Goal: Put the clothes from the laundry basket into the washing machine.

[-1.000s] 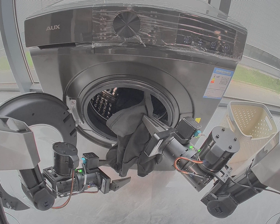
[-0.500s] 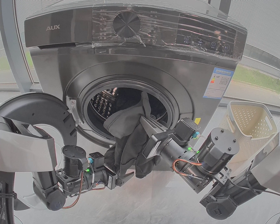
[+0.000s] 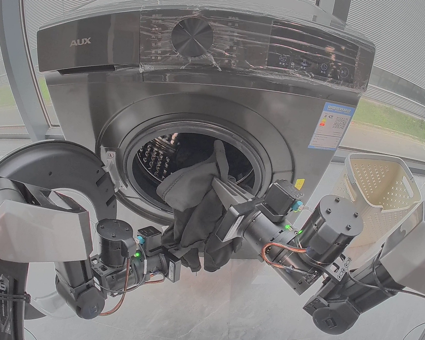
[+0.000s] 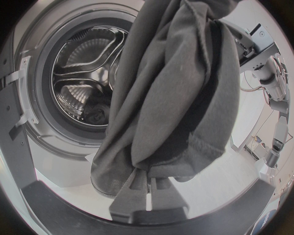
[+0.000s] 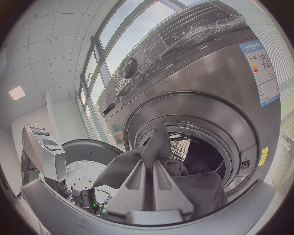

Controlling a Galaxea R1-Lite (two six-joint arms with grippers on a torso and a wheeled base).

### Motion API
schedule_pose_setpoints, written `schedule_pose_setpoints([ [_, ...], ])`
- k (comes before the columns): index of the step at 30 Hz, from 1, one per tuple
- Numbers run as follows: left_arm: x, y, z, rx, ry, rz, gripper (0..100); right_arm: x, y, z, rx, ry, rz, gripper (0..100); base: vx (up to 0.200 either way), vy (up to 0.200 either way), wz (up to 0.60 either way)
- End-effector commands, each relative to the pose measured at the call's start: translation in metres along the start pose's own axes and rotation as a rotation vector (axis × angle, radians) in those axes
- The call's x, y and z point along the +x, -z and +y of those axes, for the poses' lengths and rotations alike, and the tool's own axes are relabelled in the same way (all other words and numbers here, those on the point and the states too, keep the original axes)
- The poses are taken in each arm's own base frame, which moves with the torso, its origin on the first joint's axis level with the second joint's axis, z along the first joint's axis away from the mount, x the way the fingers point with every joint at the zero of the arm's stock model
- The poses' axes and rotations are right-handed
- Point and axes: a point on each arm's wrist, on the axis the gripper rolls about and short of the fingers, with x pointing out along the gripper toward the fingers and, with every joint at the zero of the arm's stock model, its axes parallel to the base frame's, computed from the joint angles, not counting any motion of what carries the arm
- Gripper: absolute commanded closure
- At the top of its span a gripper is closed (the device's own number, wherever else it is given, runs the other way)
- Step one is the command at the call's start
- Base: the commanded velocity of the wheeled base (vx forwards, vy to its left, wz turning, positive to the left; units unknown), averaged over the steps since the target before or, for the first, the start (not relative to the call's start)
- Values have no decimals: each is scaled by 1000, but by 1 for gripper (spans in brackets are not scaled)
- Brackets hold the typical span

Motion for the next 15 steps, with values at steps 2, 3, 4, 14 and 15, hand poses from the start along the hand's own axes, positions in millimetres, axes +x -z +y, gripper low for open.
schedule_pose_setpoints([
  [2,-9,-1,-8,4,26,-2,100,0,0,-5,-3,13,2,100,0,0,0],
  [3,-14,-4,-12,6,40,-1,100,1,0,-6,-3,15,2,100,0,0,0],
  [4,-15,-4,-13,7,41,-2,100,1,0,-6,-3,15,2,100,0,0,0],
  [14,-59,-21,-42,35,118,-4,100,-2,10,-14,-3,38,39,100,0,0,0],
  [15,-62,-25,-44,37,126,-17,100,-3,11,-14,-3,39,45,100,0,0,0],
])
